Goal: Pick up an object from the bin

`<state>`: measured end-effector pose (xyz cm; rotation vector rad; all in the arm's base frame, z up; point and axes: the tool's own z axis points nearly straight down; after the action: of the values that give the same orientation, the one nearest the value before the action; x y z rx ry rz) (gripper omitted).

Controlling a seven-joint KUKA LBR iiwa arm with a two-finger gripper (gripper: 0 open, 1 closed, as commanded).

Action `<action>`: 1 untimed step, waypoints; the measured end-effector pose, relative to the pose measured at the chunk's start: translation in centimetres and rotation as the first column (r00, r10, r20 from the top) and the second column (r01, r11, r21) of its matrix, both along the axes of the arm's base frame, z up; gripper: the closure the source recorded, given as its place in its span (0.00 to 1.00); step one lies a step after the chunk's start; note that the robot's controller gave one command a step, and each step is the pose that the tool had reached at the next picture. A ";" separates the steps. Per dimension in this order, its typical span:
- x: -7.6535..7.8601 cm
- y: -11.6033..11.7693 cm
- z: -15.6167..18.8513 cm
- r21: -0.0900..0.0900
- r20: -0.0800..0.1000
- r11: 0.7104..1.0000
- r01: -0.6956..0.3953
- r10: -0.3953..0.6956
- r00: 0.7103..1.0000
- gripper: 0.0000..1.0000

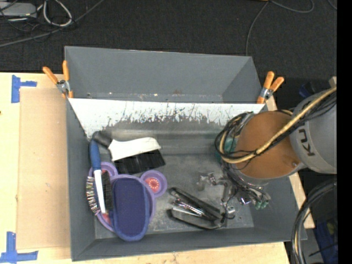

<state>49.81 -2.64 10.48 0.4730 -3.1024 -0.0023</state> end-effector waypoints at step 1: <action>-0.9 1.5 -2.2 -0.003 0.001 0.978 0.209 -0.209 0.978 0.00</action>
Offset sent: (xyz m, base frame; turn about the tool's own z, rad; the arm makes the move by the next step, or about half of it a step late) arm 0.0259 0.0340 -0.0348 0.1544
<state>48.87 -1.18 8.25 0.1447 -3.1350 0.0014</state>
